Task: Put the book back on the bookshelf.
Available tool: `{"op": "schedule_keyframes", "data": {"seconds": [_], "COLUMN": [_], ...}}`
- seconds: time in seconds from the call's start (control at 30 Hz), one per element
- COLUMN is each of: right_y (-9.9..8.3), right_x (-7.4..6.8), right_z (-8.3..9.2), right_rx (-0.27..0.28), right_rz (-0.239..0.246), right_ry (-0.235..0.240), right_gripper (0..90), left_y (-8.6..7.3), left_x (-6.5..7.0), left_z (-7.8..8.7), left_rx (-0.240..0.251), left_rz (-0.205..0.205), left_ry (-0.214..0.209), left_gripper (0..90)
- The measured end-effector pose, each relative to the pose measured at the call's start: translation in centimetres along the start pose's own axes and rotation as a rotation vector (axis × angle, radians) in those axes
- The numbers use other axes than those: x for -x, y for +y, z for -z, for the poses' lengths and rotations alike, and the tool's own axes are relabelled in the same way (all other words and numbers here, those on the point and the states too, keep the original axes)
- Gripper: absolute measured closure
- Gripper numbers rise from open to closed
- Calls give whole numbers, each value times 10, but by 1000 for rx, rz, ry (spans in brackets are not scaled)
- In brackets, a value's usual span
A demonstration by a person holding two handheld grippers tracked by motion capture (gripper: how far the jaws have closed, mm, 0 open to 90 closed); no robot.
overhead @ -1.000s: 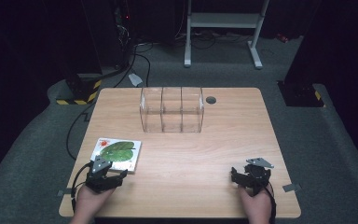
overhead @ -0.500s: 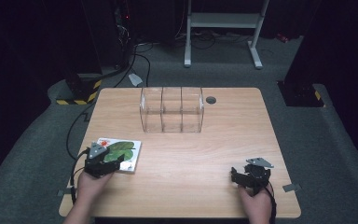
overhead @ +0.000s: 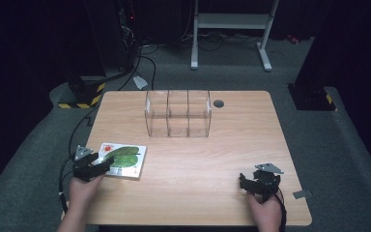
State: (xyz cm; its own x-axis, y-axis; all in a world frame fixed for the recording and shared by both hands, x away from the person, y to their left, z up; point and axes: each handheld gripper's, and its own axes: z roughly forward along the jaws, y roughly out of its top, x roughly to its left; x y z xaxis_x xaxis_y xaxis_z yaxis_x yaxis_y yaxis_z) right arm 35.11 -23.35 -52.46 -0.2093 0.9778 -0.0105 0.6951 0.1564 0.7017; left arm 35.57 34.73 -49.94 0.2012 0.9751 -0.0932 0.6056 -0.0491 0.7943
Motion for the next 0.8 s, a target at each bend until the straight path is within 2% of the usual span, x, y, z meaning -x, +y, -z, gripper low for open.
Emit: {"op": "schedule_keyframes", "data": {"seconds": [0.17, 0.43, 0.5, 0.8], "right_y": [0, 0, 0, 0], "right_x": [0, 0, 0, 0], "right_z": [0, 0, 0, 0], "right_rx": [0, 0, 0, 1], "right_rz": [0, 0, 0, -2], "right_ry": [0, 0, 0, -1], "right_gripper": [99, 99, 99, 99], "left_y": [-4, -8, -9, -10], "left_x": [-9, -15, -15, -14], "left_z": [-3, -9, -10, -12], "left_rx": [-11, -55, -67, -62], "left_rz": [56, 80, 82, 71], "left_ry": [3, 11, 12, 17], "left_gripper": [294, 289, 293, 301]}}
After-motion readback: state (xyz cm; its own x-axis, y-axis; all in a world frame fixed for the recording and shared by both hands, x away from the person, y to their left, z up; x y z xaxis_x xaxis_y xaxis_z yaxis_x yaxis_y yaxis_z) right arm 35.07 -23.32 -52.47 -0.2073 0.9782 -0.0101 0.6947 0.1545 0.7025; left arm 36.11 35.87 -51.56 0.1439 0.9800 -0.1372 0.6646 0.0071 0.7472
